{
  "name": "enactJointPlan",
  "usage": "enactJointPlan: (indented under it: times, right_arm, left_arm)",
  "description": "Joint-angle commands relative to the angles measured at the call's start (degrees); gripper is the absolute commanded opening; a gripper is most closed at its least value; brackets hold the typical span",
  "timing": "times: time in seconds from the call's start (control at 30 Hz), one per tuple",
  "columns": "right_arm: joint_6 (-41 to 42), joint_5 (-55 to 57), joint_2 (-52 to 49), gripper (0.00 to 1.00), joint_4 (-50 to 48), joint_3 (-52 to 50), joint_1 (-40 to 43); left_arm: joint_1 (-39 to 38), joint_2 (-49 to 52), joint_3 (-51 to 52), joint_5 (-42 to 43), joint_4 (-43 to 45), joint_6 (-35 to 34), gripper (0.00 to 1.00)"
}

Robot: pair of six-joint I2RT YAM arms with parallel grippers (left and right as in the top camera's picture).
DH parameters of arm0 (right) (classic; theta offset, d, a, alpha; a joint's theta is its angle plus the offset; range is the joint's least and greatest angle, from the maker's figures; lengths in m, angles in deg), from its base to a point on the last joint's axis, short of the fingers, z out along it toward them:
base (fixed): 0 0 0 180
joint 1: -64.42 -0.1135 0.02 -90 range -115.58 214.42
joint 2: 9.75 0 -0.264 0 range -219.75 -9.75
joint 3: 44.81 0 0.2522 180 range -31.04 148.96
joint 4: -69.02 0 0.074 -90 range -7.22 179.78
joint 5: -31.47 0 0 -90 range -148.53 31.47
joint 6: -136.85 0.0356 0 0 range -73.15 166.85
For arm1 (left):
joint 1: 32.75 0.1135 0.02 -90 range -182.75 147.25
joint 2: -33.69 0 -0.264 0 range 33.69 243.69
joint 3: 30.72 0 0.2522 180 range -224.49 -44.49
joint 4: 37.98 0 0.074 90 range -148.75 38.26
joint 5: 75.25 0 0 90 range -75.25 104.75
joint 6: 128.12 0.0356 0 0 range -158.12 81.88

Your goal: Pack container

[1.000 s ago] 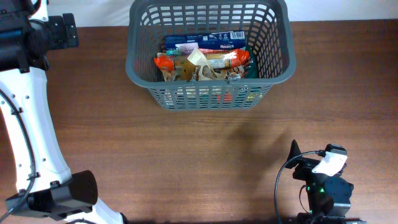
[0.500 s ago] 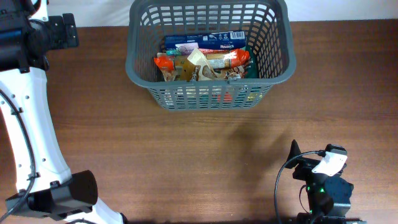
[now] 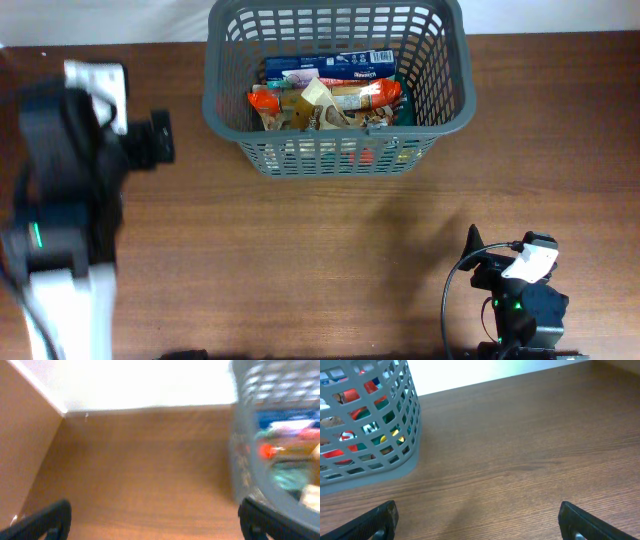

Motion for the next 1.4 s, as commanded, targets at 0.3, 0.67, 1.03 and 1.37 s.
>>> enactJointPlan:
  times: [0.3, 0.67, 1.03, 1.37]
  right_arm:
    - [0.68, -0.28, 0.61, 0.99, -0.04, -0.46, -0.24]
    - [0.68, -0.28, 0.61, 0.99, -0.04, -0.46, -0.24]
    - [0.68, -0.28, 0.61, 0.99, -0.04, -0.46, -0.24]
    - [0.68, -0.28, 0.61, 0.99, -0.04, -0.46, -0.24]
  left_arm:
    - [-1.16, -46.64, 60.02, 18.12, 41.29, -1.44, 0.99]
    - [-2.25, -59.14, 73.57, 18.32, 41.72, -1.40, 0.99]
    - [-2.38, -65.29, 80.87, 18.32, 41.99, -1.42, 0.99]
    - [-2.38, -65.26, 80.87, 16.59, 41.75, -1.40, 0.99]
